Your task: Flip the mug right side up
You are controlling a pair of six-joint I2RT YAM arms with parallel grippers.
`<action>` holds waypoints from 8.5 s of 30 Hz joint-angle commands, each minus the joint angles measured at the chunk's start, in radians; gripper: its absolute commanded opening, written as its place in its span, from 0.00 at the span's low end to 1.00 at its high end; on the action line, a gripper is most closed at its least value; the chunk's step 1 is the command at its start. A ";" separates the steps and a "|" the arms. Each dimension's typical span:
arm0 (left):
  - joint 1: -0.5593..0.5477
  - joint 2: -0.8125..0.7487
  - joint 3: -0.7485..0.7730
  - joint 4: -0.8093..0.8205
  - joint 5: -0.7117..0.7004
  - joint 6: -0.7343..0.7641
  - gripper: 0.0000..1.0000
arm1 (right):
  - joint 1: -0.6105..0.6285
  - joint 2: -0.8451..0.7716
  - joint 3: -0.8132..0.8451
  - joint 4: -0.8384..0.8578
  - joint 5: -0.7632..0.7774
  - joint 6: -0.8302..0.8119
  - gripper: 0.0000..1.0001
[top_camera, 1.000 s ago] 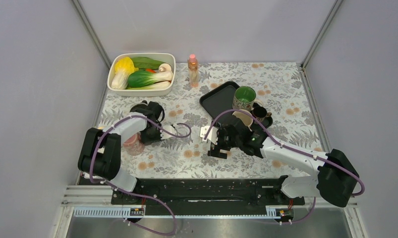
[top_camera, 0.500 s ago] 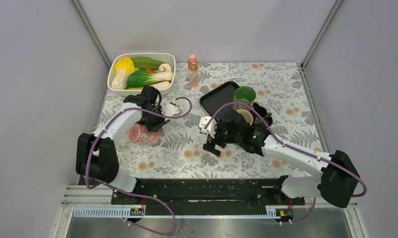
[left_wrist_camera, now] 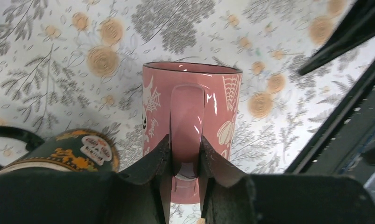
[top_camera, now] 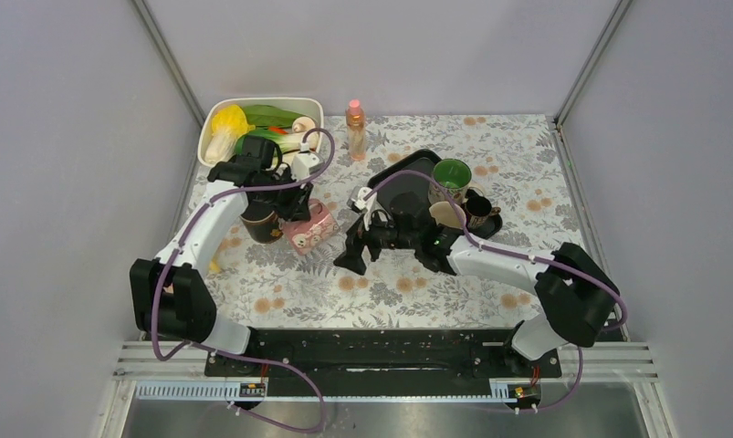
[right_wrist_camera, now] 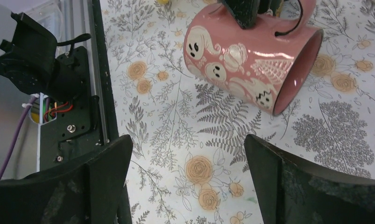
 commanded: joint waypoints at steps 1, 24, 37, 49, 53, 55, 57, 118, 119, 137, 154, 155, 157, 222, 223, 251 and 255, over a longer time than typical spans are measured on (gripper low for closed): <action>0.003 -0.101 0.103 0.048 0.206 -0.056 0.00 | -0.030 0.016 0.122 0.108 -0.072 0.040 1.00; 0.002 -0.165 0.148 0.112 0.182 -0.122 0.18 | -0.151 0.194 0.335 0.096 -0.313 0.184 0.00; 0.093 -0.210 0.166 0.150 -0.089 -0.196 0.99 | -0.298 0.290 0.797 -0.780 0.261 -0.598 0.00; 0.096 -0.191 0.143 0.110 -0.103 -0.150 0.99 | -0.446 0.709 1.422 -1.040 0.448 -0.582 0.00; 0.096 -0.189 0.130 0.115 -0.103 -0.152 0.99 | -0.455 0.825 1.565 -1.115 0.537 -0.539 0.00; 0.097 -0.190 0.123 0.116 -0.103 -0.149 0.99 | -0.459 0.841 1.562 -1.132 0.573 -0.525 0.00; 0.096 -0.190 0.121 0.114 -0.102 -0.142 0.99 | -0.467 0.839 1.537 -1.151 0.572 -0.515 0.00; 0.046 0.465 0.288 -0.231 -0.193 -0.014 0.75 | -0.475 0.246 0.815 -0.802 0.491 -0.339 0.99; 0.031 0.447 0.265 -0.241 -0.181 0.006 0.74 | -0.475 0.242 0.809 -0.803 0.489 -0.341 0.99; -0.120 0.405 0.147 -0.192 -0.452 0.200 0.50 | -0.472 0.188 0.759 -0.772 0.390 -0.341 0.99; -0.047 0.257 0.338 -0.126 -0.169 -0.018 0.00 | -0.435 -0.071 0.483 -0.480 -0.001 -0.067 1.00; -0.041 0.241 0.345 -0.123 -0.134 -0.027 0.00 | -0.423 -0.089 0.413 -0.402 -0.053 -0.024 1.00; -0.034 0.212 0.362 -0.122 -0.068 -0.045 0.00 | -0.394 -0.109 0.315 -0.219 -0.146 0.094 0.99; 0.185 0.016 0.092 -0.230 -0.384 0.350 0.98 | -0.294 0.804 1.445 -1.296 0.407 -0.462 0.00; 0.187 0.023 0.084 -0.245 -0.398 0.362 0.96 | -0.298 0.820 1.460 -1.299 0.409 -0.457 0.00; 0.297 -0.155 -0.484 0.100 -0.804 1.370 0.97 | -0.306 0.763 1.441 -1.293 0.303 -0.428 0.78; 0.350 -0.124 -0.492 0.122 -0.820 1.458 0.97 | -0.305 0.730 1.414 -1.291 0.265 -0.422 0.83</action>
